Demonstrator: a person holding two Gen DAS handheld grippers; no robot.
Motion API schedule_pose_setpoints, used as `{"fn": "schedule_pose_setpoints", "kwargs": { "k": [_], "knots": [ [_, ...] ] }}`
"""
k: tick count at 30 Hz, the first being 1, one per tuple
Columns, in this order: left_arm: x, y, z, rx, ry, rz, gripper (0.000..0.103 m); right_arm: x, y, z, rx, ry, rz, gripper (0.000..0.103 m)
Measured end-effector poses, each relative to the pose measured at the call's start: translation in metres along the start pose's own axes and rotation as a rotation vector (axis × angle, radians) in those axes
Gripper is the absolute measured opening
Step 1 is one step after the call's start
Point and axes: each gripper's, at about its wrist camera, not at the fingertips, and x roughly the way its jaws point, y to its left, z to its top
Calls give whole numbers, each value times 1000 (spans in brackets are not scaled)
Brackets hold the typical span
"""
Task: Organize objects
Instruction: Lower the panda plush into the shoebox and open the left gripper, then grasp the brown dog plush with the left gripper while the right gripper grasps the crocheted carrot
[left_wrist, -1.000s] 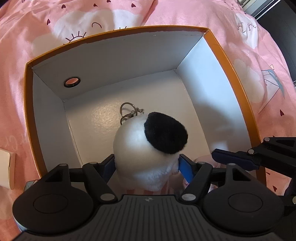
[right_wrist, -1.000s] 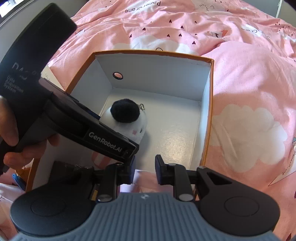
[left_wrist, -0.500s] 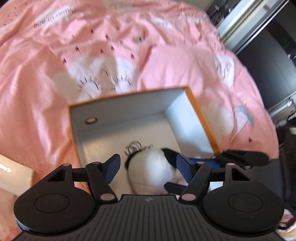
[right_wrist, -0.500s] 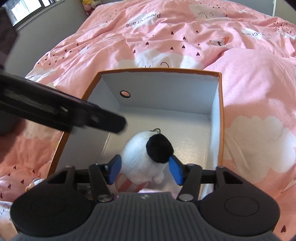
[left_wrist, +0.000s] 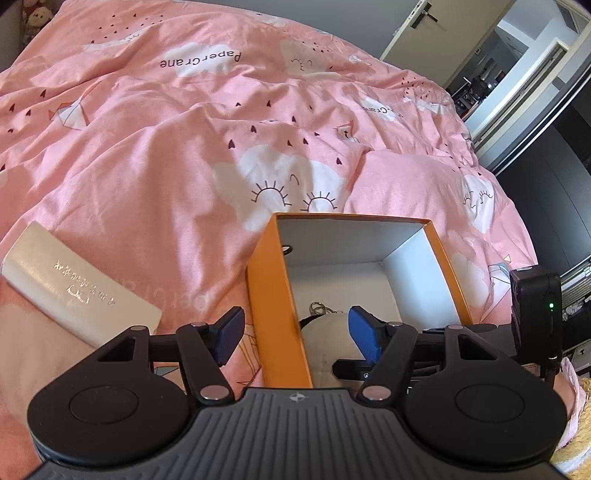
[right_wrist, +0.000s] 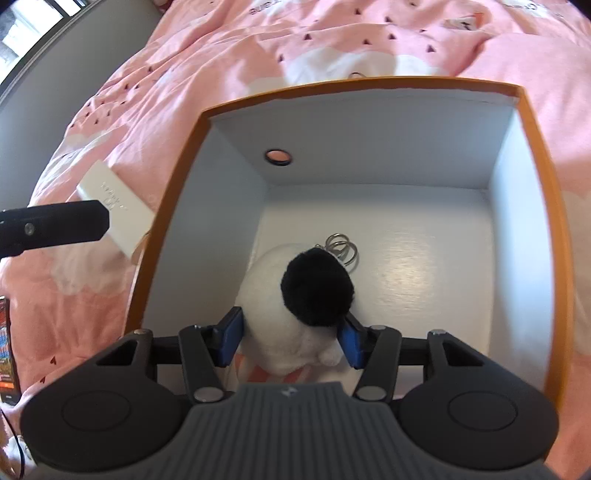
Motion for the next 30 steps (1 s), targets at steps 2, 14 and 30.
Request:
{"fn": "schedule_pose_setpoints", "kwargs": {
  "k": [2, 14, 30],
  "knots": [
    [-5, 10, -4, -15, -5, 6, 74, 3, 7, -1, -23, 1, 22, 56],
    [-24, 40, -41, -59, 49, 27, 74, 12, 14, -6, -6, 12, 55, 59],
    [-56, 38, -106, 43, 129, 71, 74, -92, 95, -90, -88, -348, -46, 55]
  ]
}}
